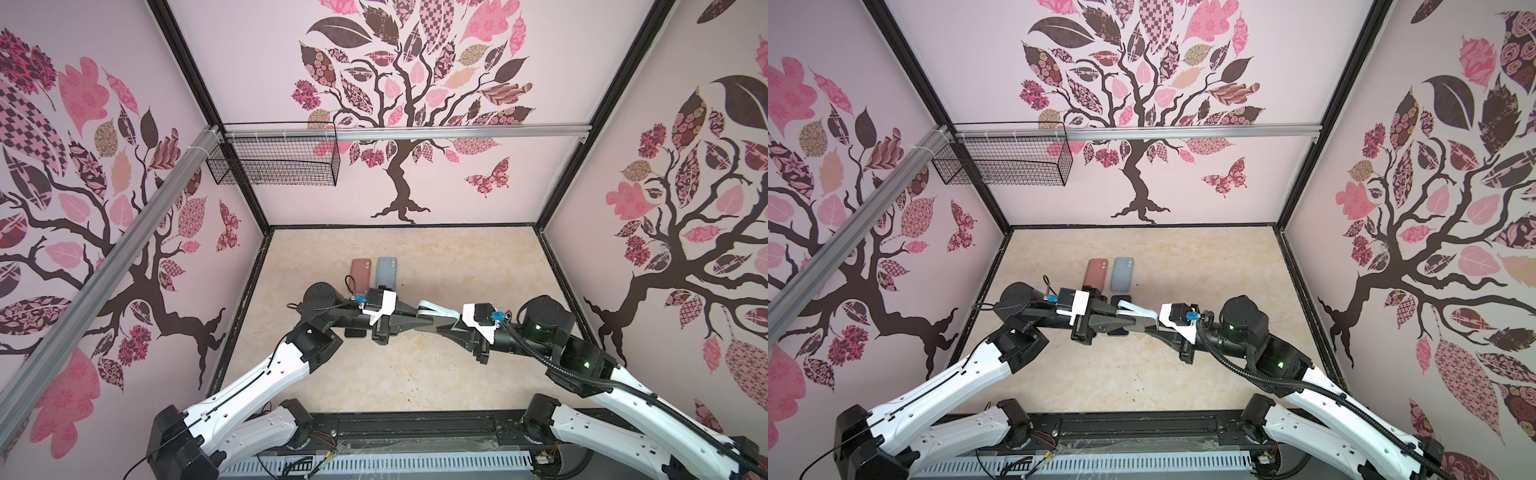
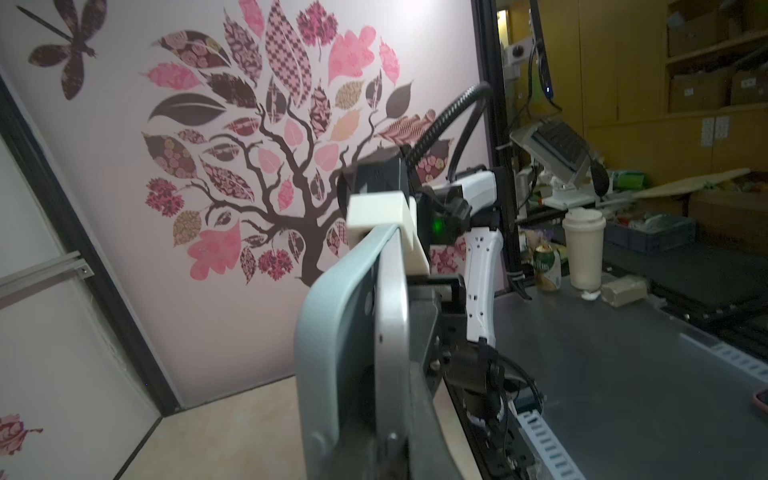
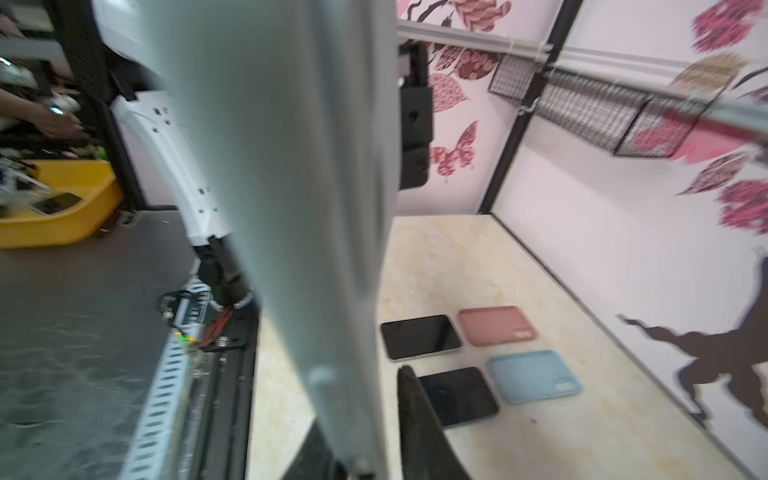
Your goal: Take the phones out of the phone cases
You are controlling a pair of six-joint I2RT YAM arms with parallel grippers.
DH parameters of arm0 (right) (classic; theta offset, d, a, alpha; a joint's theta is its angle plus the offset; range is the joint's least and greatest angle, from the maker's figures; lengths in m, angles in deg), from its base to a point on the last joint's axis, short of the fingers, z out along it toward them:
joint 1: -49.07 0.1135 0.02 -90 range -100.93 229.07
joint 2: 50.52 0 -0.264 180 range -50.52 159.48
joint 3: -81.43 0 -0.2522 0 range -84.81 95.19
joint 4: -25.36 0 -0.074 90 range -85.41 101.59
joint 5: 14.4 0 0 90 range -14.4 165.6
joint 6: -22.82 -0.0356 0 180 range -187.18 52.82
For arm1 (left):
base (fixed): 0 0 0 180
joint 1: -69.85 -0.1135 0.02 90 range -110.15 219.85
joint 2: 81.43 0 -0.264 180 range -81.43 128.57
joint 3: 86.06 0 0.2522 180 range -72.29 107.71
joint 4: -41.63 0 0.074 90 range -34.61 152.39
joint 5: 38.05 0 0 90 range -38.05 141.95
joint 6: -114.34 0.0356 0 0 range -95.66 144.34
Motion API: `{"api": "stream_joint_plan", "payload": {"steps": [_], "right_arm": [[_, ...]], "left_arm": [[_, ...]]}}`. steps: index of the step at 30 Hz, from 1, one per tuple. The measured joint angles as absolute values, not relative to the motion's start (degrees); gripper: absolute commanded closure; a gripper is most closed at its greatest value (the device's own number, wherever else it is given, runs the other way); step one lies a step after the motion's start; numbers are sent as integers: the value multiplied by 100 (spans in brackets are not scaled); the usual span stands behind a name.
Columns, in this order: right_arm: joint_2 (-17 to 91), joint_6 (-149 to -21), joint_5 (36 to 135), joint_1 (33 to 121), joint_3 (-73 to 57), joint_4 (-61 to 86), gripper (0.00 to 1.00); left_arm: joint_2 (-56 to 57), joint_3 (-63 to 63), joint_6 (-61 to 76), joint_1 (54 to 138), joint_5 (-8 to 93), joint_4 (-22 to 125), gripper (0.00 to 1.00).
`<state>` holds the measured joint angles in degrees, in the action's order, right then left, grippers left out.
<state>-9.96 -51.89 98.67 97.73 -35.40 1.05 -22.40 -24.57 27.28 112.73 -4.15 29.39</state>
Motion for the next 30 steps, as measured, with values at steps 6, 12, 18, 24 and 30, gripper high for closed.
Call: {"api": "stream_joint_plan", "payload": {"steps": [6,12,18,24,30], "right_arm": [[-1418,-5362,9024,9773,-3191,157,44],[-1138,-5561,8884,9771,-2771,-2,43],[-96,-5544,9378,9771,-1971,-605,44],[352,-5524,9869,9771,-1940,-1071,46],[468,-5544,10195,9773,-1954,-1095,47]], "left_arm": [[-2339,-2446,3938,11017,-113,4902,100],[-2352,-2177,5132,10960,538,6274,100],[-2317,-1812,6041,11220,1054,7074,100],[-2194,-1762,6469,11364,1294,7424,100],[-2092,-1753,6579,11377,1334,7492,100]]}}
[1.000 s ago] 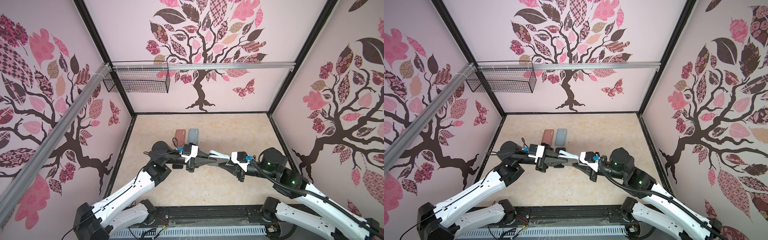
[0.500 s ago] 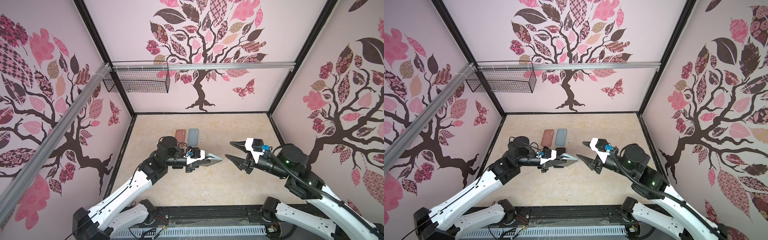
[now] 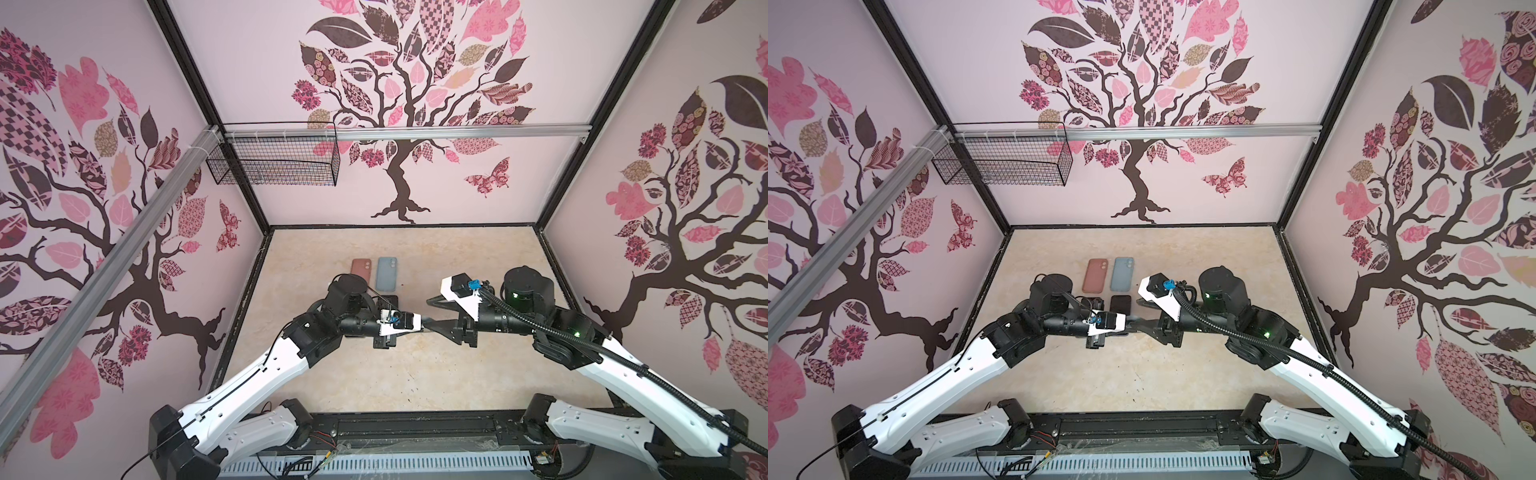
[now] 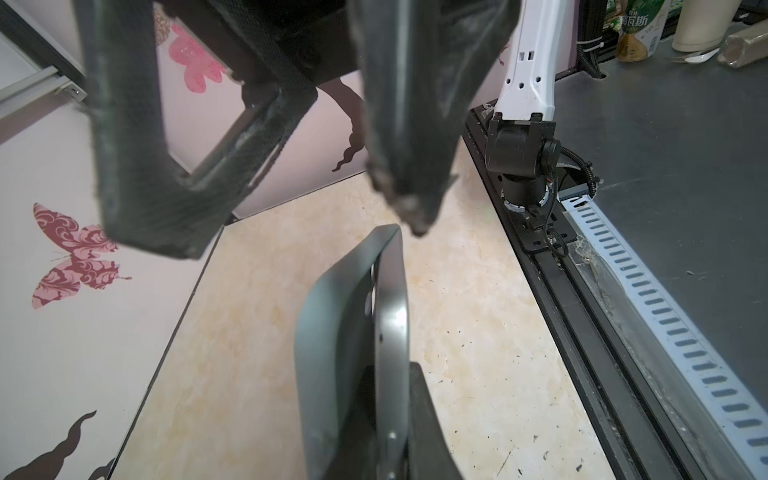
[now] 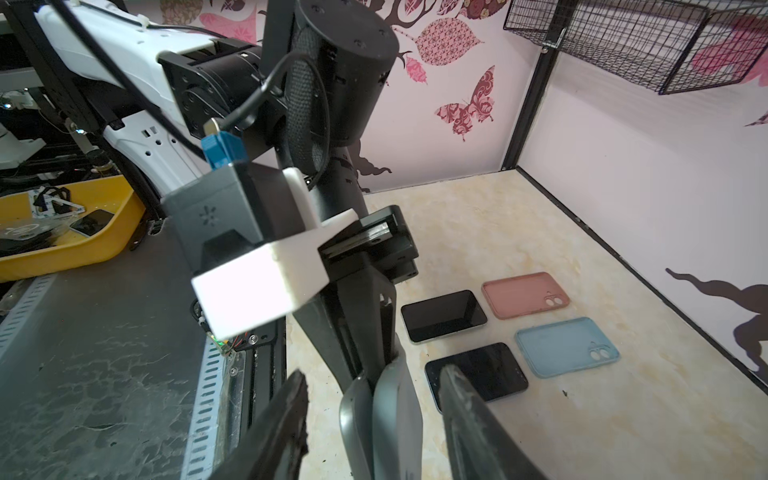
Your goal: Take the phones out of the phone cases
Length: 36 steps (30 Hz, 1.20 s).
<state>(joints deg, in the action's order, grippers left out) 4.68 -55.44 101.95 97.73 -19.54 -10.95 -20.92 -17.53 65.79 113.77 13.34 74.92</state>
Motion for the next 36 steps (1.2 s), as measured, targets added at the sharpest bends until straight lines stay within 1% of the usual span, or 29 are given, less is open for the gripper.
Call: {"api": "stream_joint_plan", "payload": {"steps": [4,10,14,22,27,30,34,36], "right_arm": [[527,-5568,10079,9773,-1964,-1128,50],[715,-5697,9614,9771,-1989,-1263,52],[735,-5714,9500,9775,-1989,-1287,52],[789,-5642,9251,9775,-1986,-1456,57],[811,-5432,9194,9775,-1969,-1696,66],[813,-5369,9373,9773,-1949,-1755,70],[807,-5436,9647,9773,-1951,-1735,81],[765,-5539,9690,9773,-1982,-1646,88]], "left_arm": [[-2089,-1753,6620,11382,1331,7503,100],[-2098,-1753,6636,11384,1331,7516,100],[-2107,-1753,6631,11384,1340,7562,100],[-2118,-1753,6633,11384,1438,7584,100],[-2157,-1755,6638,11388,1539,7689,100],[-2173,-1755,6638,11404,1548,7702,100],[-2177,-1755,6620,11410,1546,7686,100],[-2197,-1758,6607,11410,1548,7634,100]]}}
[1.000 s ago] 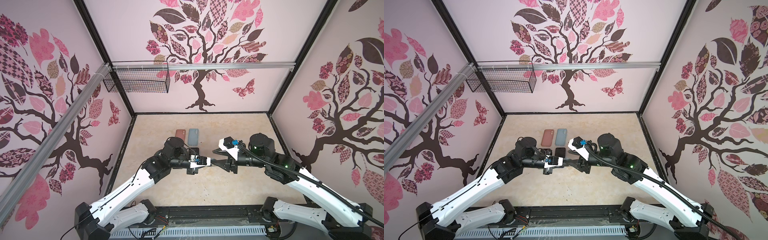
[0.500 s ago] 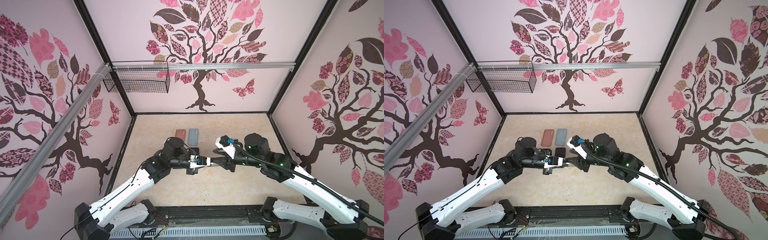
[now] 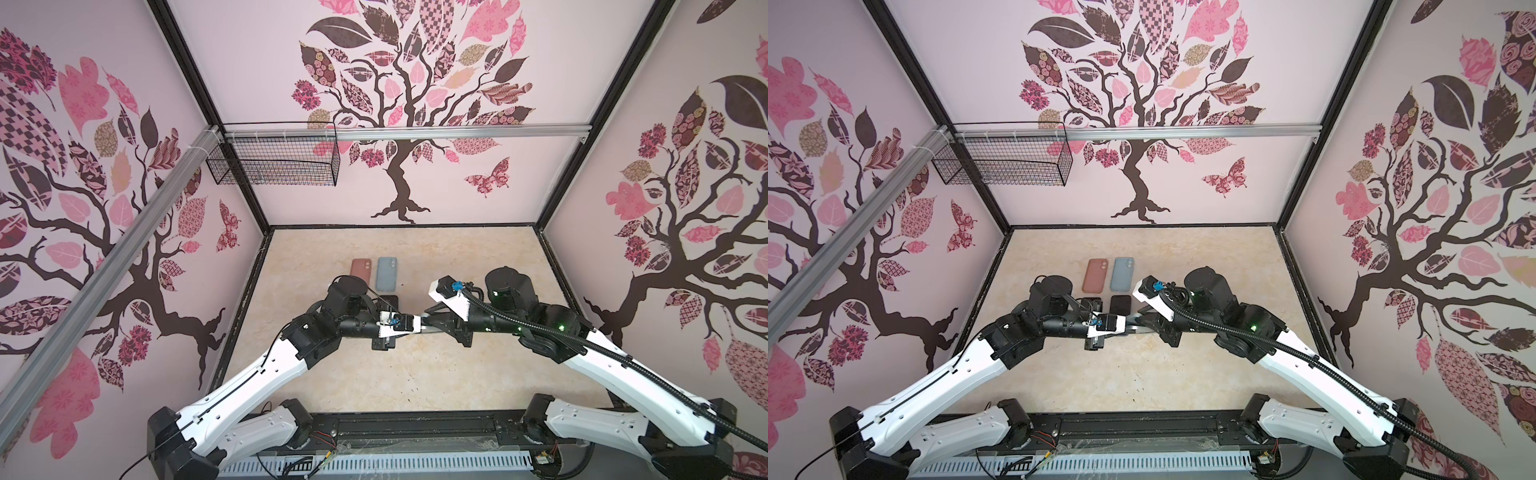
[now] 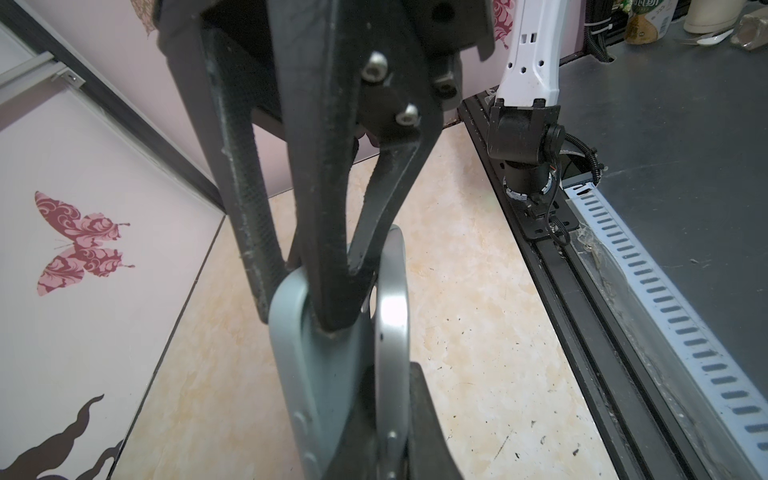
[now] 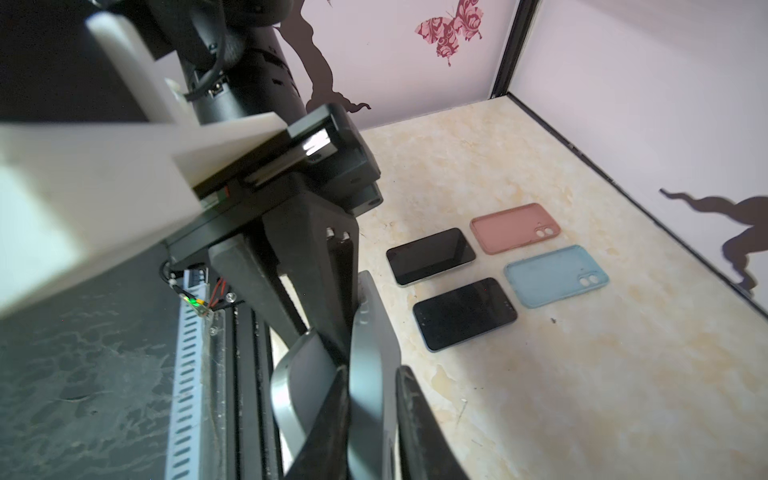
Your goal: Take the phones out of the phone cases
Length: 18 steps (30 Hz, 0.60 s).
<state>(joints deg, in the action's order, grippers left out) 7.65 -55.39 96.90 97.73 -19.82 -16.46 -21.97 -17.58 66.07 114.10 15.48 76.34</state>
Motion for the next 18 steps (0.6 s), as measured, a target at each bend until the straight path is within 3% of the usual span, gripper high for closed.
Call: {"api": "stream_joint_plan", "payload": {"steps": [5,8,14,18], "right_arm": [[623,-5941,9415,9762,-2161,-1268,100],[630,-6396,9115,9498,-2292,-1156,100],[588,-7694,9096,8057,-2998,-833,100],[569,-8228,9037,7839,-3248,-774,100]], "left_arm": [[-2304,-1788,6504,11410,1605,7474,100],[-2435,-1884,6417,11406,1583,7289,100],[-2785,-2070,6155,11415,1521,6792,100],[-2833,-2280,5525,11415,1620,6441,100]]}}
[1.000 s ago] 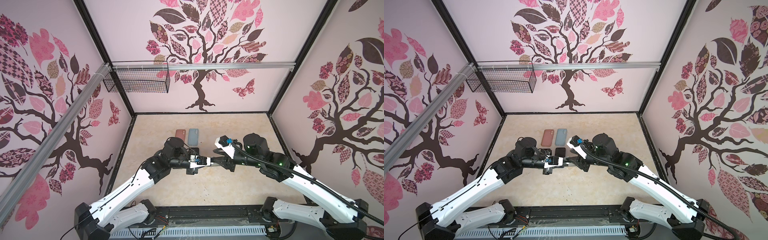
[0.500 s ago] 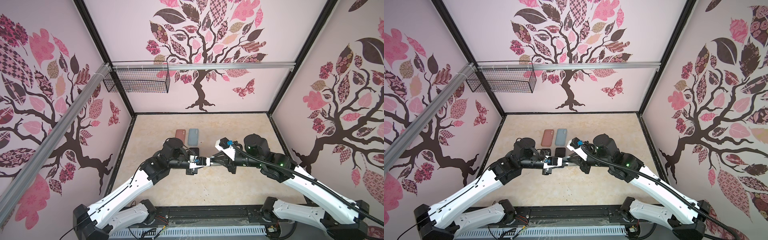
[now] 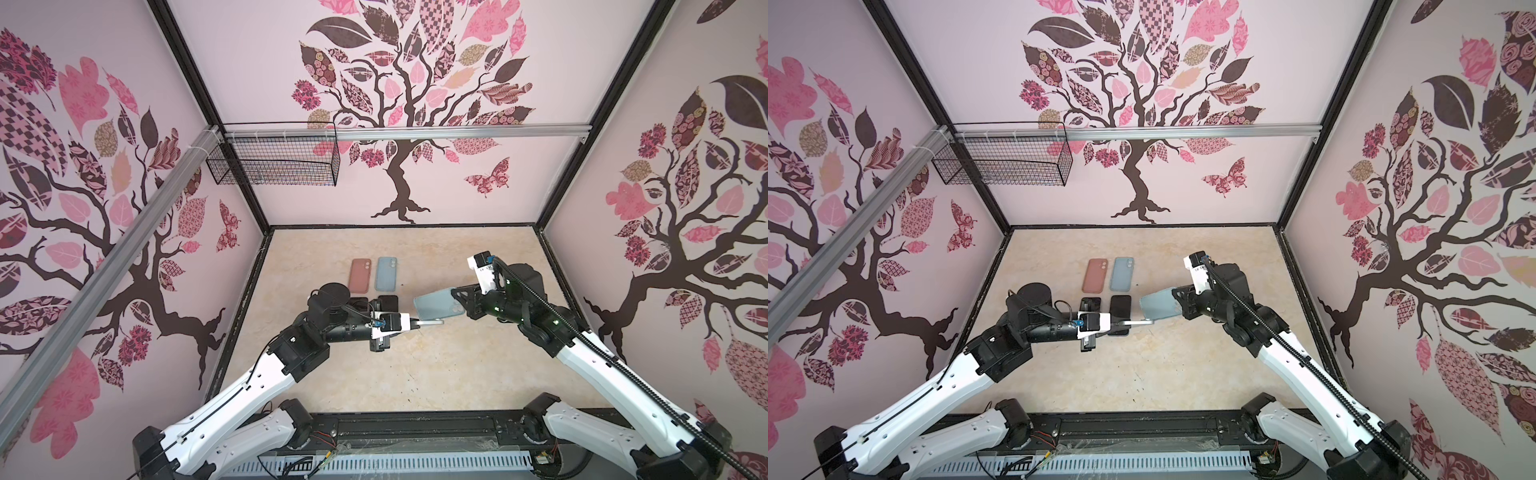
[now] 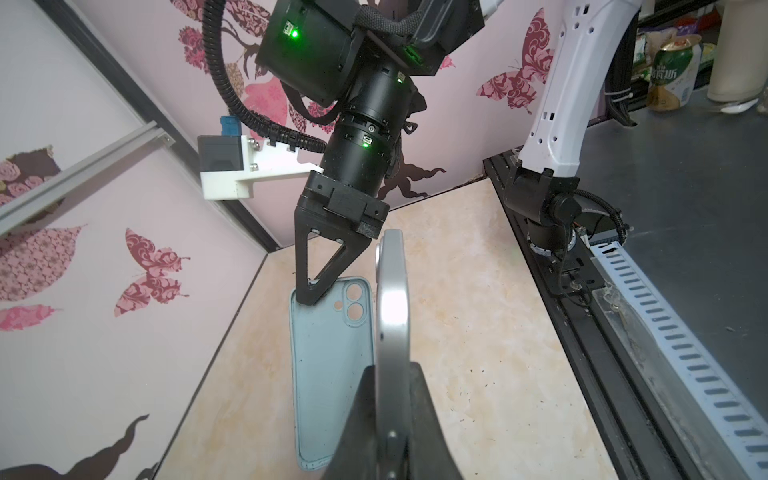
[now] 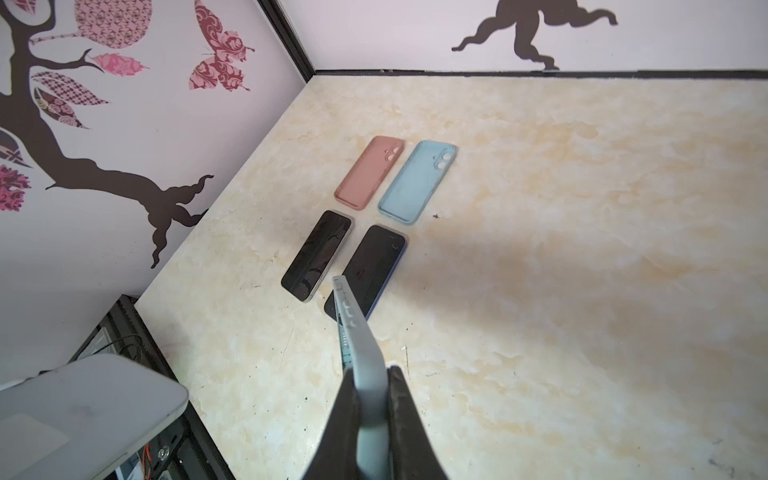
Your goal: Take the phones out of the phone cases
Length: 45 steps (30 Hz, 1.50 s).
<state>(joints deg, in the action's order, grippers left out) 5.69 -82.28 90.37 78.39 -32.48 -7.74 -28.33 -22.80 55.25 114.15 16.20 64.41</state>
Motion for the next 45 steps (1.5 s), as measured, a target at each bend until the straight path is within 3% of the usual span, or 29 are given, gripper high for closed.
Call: {"api": "stream_joint_plan", "payload": {"steps": [16,26,45], "right_arm": [[811,-9021,7603,7677,-3567,-898,100],[1071,-9458,8790,5542,-4074,-767,100],[827,-10321,9476,5535,-5031,424,100]], "left_arm": [[-1493,-2287,1882,11249,2999,5601,100],[-68,-1428,177,10748,3633,6744,100],[2455,33,-1036,10505,3202,7066,100]]}}
